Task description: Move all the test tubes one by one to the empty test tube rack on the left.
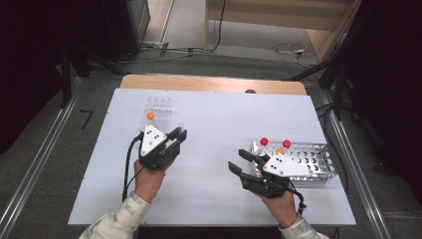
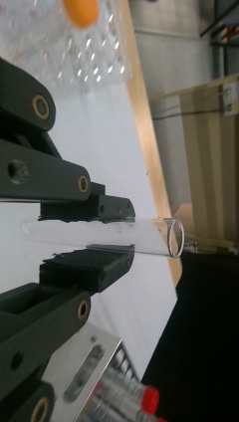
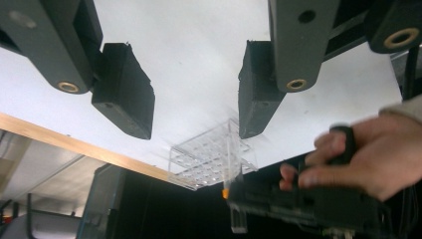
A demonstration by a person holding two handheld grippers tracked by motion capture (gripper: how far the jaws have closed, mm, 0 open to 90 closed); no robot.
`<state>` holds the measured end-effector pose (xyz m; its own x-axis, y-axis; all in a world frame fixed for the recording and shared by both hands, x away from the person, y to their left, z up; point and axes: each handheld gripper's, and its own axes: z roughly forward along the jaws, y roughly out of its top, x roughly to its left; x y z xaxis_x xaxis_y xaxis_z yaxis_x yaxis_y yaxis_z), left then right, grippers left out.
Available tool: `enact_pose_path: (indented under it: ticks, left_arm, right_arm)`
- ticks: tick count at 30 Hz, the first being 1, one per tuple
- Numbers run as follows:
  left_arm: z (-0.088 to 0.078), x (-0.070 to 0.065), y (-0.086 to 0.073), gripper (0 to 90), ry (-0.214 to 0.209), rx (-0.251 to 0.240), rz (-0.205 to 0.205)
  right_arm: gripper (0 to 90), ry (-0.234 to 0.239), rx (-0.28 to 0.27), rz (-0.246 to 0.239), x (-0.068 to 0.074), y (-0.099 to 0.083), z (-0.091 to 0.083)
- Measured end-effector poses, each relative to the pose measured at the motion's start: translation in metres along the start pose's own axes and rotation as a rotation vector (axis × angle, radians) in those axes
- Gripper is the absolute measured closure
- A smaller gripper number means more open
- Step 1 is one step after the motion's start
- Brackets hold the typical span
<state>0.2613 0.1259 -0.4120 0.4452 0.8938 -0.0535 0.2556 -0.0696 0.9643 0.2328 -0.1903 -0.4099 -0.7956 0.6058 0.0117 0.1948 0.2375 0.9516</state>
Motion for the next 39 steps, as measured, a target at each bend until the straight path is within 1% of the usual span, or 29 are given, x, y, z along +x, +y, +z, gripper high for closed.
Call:
enact_pose_path:
  ticks: [1,3,5,8,9,12,20,25,30,32,35,37,39]
  left_arm:
    - [0.000,0.003,0.003,76.0,0.018,-0.008,0.002]
    - [0.002,0.011,0.007,76.1,0.041,-0.008,-0.009]
    - [0.004,0.018,0.011,76.0,0.075,-0.017,-0.009]
    - [0.008,0.030,0.013,76.0,0.109,-0.016,-0.023]
    - [0.010,0.033,0.013,76.0,0.124,-0.013,-0.021]
    - [0.014,0.043,0.011,76.0,0.148,-0.005,-0.037]
    - [0.024,0.058,0.005,76.0,0.231,0.002,-0.033]
    - [0.031,0.063,0.002,76.0,0.243,-0.001,-0.042]
    - [0.041,0.066,-0.003,75.9,0.262,0.017,-0.033]
    - [0.042,0.067,-0.004,75.9,0.269,0.022,-0.028]
    - [0.043,0.067,-0.006,75.9,0.278,0.014,-0.027]
    - [0.044,0.068,-0.008,75.9,0.281,0.021,-0.026]
    - [0.045,0.069,-0.011,75.9,0.287,0.023,-0.033]
  right_arm:
    - [46.6,-0.007,-0.001,-0.002,-0.001,-0.001,-0.003]
    - [46.6,-0.014,-0.002,0.000,-0.003,-0.003,-0.010]
    - [46.6,-0.023,-0.003,-0.002,-0.004,-0.006,-0.017]
    - [46.6,-0.037,-0.006,0.000,-0.007,-0.008,-0.025]
    - [46.6,-0.041,-0.007,0.001,-0.008,-0.009,-0.026]
    - [46.7,-0.050,-0.010,0.008,-0.011,-0.011,-0.030]
    - [46.9,-0.055,-0.014,0.012,-0.012,-0.012,-0.031]
    - [47.2,-0.057,-0.010,0.012,-0.012,-0.013,-0.030]
    - [47.3,-0.059,-0.011,0.018,-0.013,-0.013,-0.031]
    - [47.4,-0.057,-0.011,0.017,-0.013,-0.014,-0.032]
    - [47.5,-0.057,-0.012,0.018,-0.014,-0.014,-0.032]
    - [47.5,-0.056,-0.011,0.017,-0.014,-0.014,-0.031]
    - [47.5,-0.056,-0.011,0.017,-0.014,-0.014,-0.031]
